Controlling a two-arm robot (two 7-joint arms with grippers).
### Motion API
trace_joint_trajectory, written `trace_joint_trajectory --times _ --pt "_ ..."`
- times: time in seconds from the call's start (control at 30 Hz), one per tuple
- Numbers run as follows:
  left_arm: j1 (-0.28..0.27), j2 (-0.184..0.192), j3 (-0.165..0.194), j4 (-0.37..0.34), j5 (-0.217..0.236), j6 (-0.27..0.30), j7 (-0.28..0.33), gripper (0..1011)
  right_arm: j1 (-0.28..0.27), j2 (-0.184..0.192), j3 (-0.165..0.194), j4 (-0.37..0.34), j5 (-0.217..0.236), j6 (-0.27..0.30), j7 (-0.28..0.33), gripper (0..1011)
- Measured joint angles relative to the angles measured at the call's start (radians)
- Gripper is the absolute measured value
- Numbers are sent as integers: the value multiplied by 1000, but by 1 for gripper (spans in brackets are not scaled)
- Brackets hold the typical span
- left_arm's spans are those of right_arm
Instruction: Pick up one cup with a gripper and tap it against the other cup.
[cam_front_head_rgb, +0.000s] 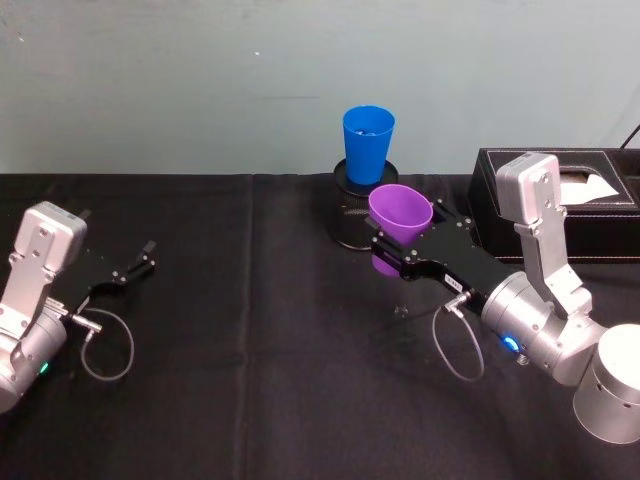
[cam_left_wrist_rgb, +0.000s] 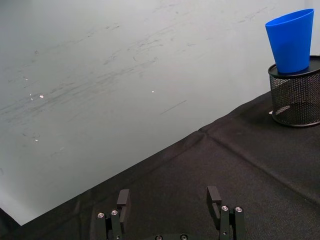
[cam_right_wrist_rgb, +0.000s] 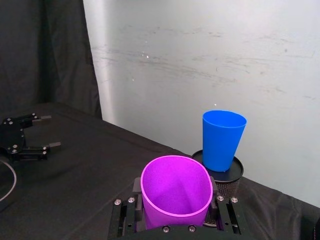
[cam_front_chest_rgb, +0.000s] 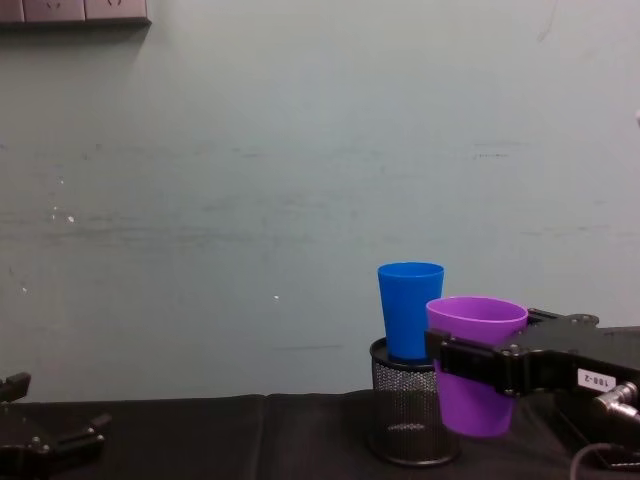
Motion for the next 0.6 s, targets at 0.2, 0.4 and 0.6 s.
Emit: trace_joint_trajectory --times 0.2,0.4,0.6 --pt "0 0 0 0 0 0 0 1000 0 0 0 0 0 0 0 721" --pt "0 0 0 0 0 0 0 1000 0 0 0 0 0 0 0 721" --pt "0 0 0 0 0 0 0 1000 0 0 0 0 0 0 0 721"
